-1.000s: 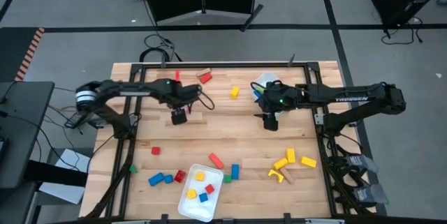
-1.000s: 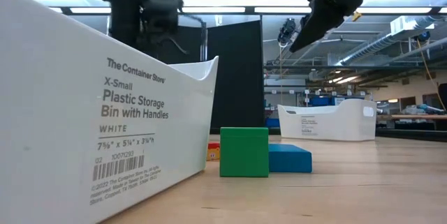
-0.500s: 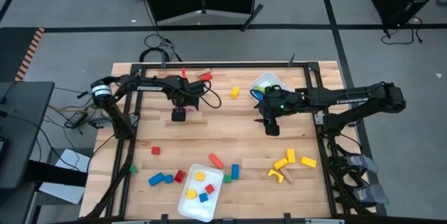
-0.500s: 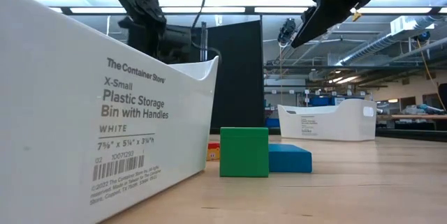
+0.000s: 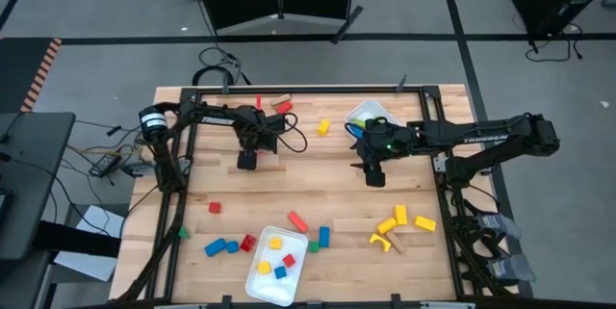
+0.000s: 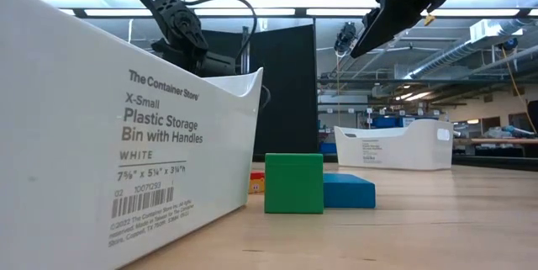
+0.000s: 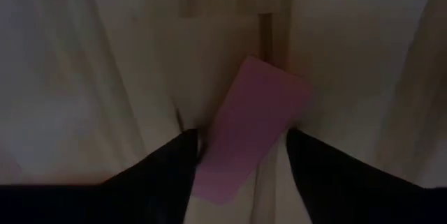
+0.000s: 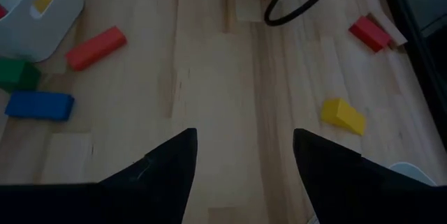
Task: Sort blocks by size
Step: Put the pink rectangle block into the top white bin
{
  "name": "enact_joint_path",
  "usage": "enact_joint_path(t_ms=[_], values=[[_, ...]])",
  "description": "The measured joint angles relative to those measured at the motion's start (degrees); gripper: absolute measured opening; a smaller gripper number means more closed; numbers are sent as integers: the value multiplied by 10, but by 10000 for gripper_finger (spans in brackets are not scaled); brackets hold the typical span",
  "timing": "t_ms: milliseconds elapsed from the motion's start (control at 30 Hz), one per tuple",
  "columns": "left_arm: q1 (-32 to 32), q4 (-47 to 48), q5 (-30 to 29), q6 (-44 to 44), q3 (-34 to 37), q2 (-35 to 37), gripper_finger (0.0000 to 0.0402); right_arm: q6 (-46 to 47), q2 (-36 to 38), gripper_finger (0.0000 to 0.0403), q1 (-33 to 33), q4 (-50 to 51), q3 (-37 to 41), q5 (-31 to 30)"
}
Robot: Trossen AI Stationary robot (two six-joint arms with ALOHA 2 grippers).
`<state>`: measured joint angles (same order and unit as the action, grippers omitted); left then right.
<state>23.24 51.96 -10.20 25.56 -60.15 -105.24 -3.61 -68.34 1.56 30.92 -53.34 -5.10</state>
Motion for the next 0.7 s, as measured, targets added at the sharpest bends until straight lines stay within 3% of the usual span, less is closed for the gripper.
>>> enact_joint_path(t_ms=[200, 500, 700], values=[[0, 5, 14, 0, -3, -2, 98, -7, 0, 246, 0, 0, 0, -2], [0, 4, 27, -7, -5, 25, 104, -19, 24, 244, -6, -1, 0, -23], [0, -23, 55, -51, -71, 110, 104, -48, 112, 241, -40, -40, 0, -111]])
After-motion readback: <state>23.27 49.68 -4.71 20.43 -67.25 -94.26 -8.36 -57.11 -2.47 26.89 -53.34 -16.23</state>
